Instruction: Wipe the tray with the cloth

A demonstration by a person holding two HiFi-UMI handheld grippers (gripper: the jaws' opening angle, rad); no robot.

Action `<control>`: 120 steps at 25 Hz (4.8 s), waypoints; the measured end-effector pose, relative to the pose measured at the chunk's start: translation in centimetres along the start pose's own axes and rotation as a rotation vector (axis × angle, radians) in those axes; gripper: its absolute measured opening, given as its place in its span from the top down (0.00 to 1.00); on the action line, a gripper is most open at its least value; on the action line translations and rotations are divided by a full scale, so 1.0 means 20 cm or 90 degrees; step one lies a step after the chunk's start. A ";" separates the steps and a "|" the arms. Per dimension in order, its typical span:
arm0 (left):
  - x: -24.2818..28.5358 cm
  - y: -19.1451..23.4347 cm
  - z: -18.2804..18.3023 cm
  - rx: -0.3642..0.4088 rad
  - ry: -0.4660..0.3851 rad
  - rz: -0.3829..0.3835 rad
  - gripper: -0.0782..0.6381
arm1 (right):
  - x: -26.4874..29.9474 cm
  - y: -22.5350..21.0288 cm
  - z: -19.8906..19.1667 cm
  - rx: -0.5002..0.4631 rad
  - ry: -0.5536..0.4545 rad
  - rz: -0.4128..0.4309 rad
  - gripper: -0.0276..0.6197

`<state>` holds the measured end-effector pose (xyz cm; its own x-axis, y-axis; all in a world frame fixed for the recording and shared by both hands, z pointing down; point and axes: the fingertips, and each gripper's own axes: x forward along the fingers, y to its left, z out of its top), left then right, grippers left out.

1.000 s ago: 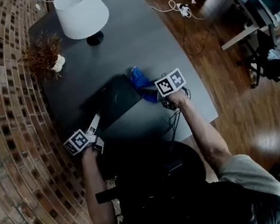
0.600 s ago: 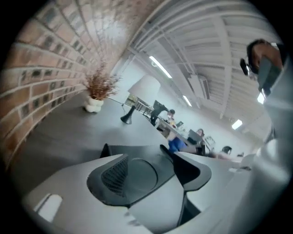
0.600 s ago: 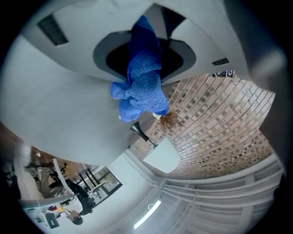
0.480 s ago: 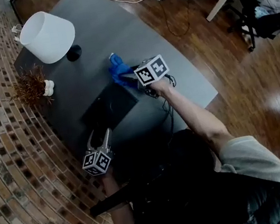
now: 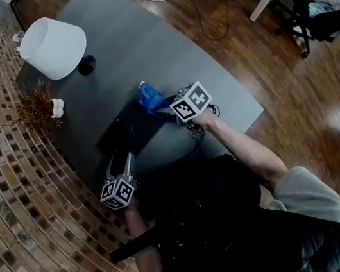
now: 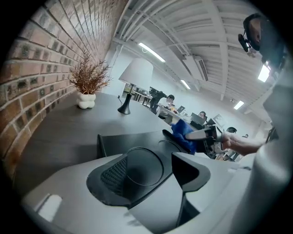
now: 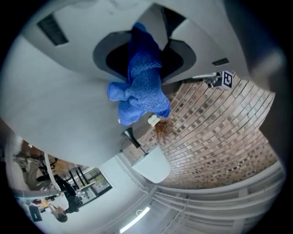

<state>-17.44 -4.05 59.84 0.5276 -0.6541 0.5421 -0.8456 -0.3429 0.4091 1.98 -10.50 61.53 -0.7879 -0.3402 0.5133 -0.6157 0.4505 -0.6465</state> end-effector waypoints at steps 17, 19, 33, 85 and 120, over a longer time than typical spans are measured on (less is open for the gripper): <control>-0.02 0.00 0.01 -0.026 -0.032 -0.010 0.49 | 0.36 -0.32 0.35 -0.042 -0.002 -0.110 0.73; -0.02 0.00 0.01 -0.026 -0.033 -0.008 0.49 | 0.37 -0.31 0.26 -0.024 0.016 -0.093 0.73; -0.07 -0.06 0.03 -0.044 -0.065 -0.018 0.50 | -0.18 0.01 -0.61 0.039 0.199 0.042 0.73; -0.09 -0.37 -0.20 -0.185 -0.022 -0.142 0.54 | 0.19 0.09 -0.09 0.007 0.079 -0.049 0.73; -0.10 -0.37 -0.20 -0.210 -0.036 -0.123 0.54 | 0.50 -0.21 0.27 -0.037 0.034 -0.066 0.73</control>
<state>-11.93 2.41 58.75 0.6614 -0.6379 0.3944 -0.6544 -0.2341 0.7190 -3.29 -20.21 66.34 -0.7171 -0.3435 0.6065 -0.6912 0.4629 -0.5550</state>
